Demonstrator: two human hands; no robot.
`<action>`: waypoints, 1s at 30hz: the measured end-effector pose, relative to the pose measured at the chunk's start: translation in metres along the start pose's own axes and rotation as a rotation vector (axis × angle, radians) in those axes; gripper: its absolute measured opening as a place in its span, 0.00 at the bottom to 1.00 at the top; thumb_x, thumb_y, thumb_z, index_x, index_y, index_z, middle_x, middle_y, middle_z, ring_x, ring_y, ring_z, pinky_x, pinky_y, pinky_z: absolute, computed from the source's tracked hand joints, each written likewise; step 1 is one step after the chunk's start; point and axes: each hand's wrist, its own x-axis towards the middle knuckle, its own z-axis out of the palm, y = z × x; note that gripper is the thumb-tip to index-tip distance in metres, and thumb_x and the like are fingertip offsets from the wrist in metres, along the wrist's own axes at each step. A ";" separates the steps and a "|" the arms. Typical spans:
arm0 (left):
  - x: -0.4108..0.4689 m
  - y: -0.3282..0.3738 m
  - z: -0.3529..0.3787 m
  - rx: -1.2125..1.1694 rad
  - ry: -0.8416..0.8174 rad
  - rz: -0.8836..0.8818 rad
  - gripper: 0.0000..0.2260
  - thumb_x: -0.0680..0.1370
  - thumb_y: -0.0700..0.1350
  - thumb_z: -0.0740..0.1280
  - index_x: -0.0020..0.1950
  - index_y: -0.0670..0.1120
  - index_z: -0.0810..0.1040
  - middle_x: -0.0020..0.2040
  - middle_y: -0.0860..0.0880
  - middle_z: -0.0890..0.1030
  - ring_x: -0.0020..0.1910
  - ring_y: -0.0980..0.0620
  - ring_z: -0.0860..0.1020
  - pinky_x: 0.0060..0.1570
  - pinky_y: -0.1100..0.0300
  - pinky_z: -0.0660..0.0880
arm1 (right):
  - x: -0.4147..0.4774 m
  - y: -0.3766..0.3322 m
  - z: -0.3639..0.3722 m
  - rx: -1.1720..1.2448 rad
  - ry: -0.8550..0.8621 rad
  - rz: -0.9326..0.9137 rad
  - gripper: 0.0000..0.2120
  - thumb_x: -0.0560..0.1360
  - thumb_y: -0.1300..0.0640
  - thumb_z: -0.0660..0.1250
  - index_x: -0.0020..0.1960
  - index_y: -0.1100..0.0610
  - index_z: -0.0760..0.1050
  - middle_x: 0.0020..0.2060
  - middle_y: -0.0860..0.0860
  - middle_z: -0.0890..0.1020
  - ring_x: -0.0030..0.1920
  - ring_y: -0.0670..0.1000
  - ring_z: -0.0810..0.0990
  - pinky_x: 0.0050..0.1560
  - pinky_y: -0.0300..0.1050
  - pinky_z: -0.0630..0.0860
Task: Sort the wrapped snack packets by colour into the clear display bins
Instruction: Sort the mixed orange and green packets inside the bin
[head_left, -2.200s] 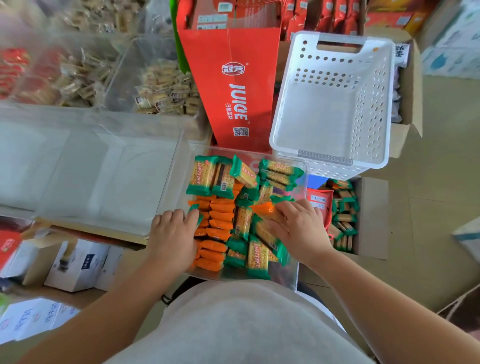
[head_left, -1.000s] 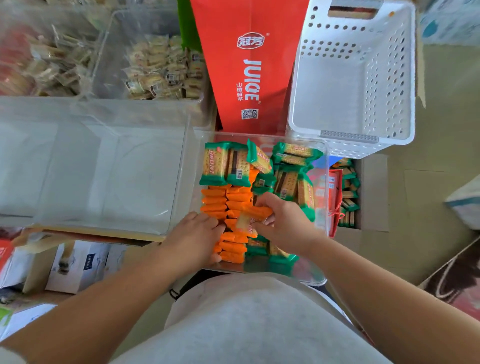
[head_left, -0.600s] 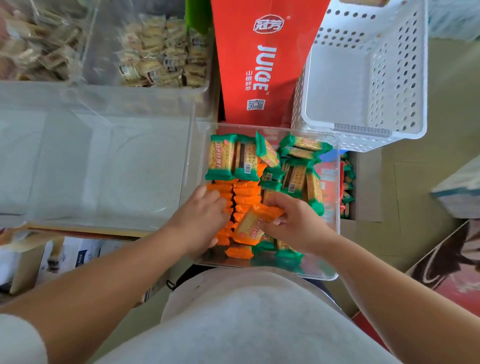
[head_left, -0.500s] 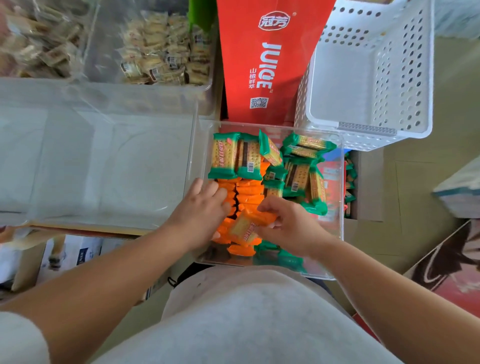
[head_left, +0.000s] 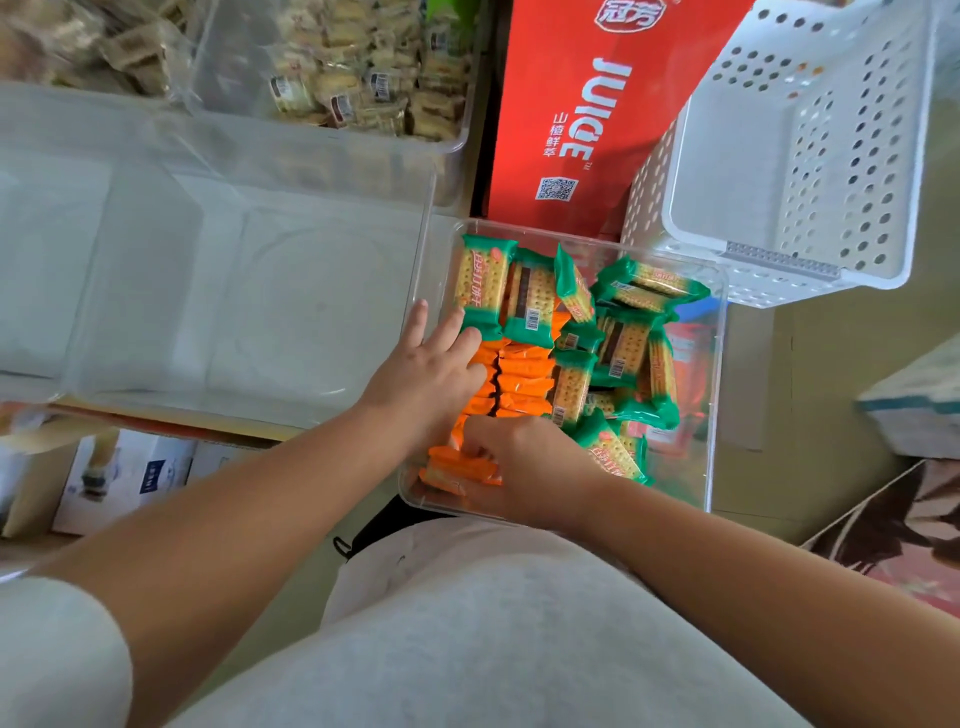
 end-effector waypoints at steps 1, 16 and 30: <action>0.000 -0.001 0.002 -0.005 0.003 0.002 0.14 0.75 0.45 0.71 0.59 0.47 0.74 0.72 0.40 0.66 0.78 0.36 0.55 0.74 0.32 0.46 | 0.000 0.000 -0.001 0.015 -0.006 0.017 0.21 0.73 0.35 0.62 0.43 0.55 0.74 0.32 0.49 0.80 0.32 0.53 0.77 0.32 0.46 0.71; -0.006 -0.005 0.001 -0.076 0.044 0.008 0.31 0.67 0.66 0.74 0.62 0.48 0.77 0.66 0.45 0.73 0.72 0.42 0.63 0.76 0.38 0.50 | -0.020 0.024 -0.012 0.158 -0.003 0.181 0.15 0.69 0.55 0.77 0.43 0.46 0.71 0.34 0.39 0.76 0.35 0.44 0.75 0.37 0.38 0.72; -0.006 -0.005 0.011 -0.108 0.185 0.008 0.16 0.71 0.54 0.73 0.54 0.47 0.81 0.58 0.44 0.78 0.66 0.42 0.69 0.70 0.43 0.60 | 0.006 0.004 0.011 -0.203 -0.213 0.057 0.18 0.75 0.42 0.64 0.53 0.55 0.78 0.43 0.54 0.84 0.44 0.59 0.81 0.43 0.52 0.77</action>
